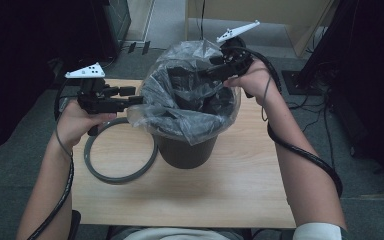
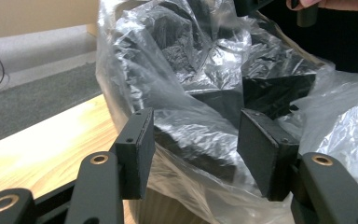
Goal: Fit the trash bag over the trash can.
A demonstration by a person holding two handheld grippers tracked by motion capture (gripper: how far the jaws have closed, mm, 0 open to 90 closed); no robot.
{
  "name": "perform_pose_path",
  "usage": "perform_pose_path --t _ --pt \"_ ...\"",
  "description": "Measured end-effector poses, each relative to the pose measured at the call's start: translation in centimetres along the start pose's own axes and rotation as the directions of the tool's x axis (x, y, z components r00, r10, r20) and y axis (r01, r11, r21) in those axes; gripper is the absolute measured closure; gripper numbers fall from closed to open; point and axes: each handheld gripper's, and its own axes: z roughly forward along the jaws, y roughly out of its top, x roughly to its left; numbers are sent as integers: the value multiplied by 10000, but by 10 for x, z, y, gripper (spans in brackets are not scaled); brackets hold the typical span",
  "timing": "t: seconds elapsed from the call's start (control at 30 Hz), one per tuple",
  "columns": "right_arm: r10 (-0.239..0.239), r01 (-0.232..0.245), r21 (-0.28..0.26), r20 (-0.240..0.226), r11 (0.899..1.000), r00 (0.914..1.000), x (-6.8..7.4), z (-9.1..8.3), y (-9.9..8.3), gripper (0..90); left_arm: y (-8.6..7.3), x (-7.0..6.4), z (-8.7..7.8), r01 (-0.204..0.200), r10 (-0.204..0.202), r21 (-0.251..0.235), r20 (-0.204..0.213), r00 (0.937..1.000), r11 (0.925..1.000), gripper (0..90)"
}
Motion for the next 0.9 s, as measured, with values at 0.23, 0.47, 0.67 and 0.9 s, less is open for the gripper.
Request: perform_pose_path --t 0.23,0.47,0.67,0.9 --pt "399 -382 181 -1092 9991 9932 13 10 -2 436 -1 -5 6 -197 197 -85 -70 9998 9998 441" --pt "484 -487 432 75 9979 9988 0 39 -9 392 -5 -5 11 -226 226 -85 -84 9997 9997 426" --pt "1041 -1039 -77 335 9946 9940 -20 44 -6 373 -7 -4 12 -202 201 -152 -60 9998 9997 420" --pt "1458 -1437 1081 -112 9837 9893 -37 62 -10 366 -8 -1 14 -157 156 -144 -87 9998 9998 420"
